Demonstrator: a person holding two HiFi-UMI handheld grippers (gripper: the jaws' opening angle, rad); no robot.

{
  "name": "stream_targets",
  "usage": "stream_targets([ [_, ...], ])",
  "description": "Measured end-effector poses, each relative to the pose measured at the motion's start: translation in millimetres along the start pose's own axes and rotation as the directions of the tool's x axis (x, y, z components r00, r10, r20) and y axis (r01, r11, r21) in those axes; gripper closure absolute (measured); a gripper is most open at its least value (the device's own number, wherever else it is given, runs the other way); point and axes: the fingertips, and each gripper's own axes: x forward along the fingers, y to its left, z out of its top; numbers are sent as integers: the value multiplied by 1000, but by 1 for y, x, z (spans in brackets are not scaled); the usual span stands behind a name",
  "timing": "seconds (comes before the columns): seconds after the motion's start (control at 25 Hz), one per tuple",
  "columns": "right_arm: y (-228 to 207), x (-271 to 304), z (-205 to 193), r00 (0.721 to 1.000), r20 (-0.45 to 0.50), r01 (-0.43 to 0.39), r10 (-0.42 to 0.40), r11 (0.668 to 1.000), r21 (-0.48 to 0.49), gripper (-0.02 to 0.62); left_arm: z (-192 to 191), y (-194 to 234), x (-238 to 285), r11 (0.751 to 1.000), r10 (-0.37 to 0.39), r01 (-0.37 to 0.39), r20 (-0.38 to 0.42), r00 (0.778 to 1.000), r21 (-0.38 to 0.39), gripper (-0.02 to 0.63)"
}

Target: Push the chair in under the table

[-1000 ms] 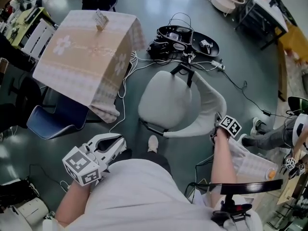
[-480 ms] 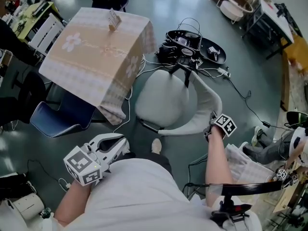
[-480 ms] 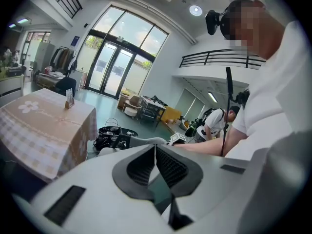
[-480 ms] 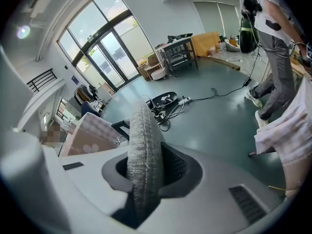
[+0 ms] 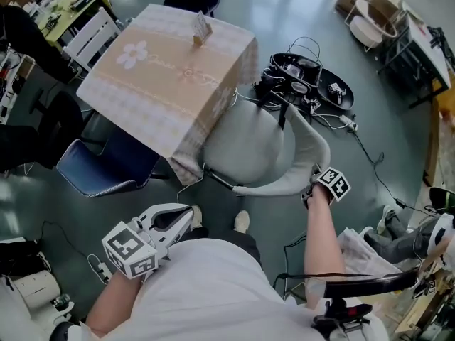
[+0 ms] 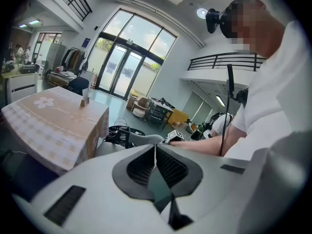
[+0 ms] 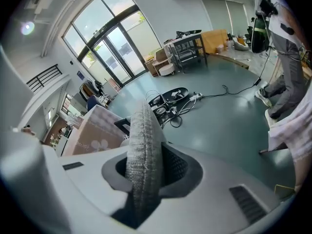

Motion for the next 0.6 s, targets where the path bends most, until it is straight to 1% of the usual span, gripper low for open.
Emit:
stream_targets([
  [0.32,72,31,-13,999,-30,-31,30,999,-43,497,-2,33,-31,998,46,-46,13,999,-41,591],
  [0.6,108,41,-28,999,-32,-40,38,998,-52,492,-5,53,-54,996,60,-59,18,998,-64,591],
])
